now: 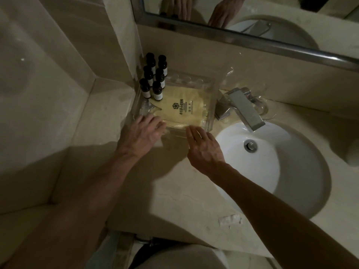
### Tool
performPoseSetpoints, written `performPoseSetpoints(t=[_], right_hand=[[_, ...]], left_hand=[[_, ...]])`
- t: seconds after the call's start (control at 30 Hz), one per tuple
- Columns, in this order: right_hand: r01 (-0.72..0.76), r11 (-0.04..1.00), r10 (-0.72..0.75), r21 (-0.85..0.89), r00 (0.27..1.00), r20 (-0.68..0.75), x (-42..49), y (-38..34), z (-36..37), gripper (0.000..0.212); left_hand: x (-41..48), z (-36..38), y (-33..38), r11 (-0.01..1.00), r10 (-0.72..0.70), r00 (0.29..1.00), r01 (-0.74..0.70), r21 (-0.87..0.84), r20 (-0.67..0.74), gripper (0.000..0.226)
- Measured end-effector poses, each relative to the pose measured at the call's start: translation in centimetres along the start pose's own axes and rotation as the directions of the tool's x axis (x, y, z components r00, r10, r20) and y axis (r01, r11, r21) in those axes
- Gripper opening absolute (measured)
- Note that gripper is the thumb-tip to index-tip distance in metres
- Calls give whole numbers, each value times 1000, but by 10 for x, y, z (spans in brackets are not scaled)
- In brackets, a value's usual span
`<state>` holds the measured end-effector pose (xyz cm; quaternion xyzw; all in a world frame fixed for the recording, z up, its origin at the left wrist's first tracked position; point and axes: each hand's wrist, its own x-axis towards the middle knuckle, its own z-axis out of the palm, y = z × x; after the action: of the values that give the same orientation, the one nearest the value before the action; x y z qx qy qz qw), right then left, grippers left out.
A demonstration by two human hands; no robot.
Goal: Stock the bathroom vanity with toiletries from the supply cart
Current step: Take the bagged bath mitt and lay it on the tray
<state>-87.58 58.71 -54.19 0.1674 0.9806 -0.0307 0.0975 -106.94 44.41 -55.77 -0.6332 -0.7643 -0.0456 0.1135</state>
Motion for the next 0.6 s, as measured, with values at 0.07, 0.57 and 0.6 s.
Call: performPoseSetpoints(t=[0.07, 0.57, 0.6], right_hand=[[4, 1000, -4, -27, 1000, 7, 2, 1, -1, 62], [79, 989, -102, -125, 976, -192, 10, 17, -8, 44], [74, 990, -100, -120, 969, -227, 12, 20, -10, 38]], left_hand=[[4, -2, -2, 999, -6, 1000, 6, 33, -7, 35], [13, -4, -8, 1000, -6, 998, 7, 12, -69, 14], [13, -4, -9, 1000, -3, 999, 4, 15, -54, 15]])
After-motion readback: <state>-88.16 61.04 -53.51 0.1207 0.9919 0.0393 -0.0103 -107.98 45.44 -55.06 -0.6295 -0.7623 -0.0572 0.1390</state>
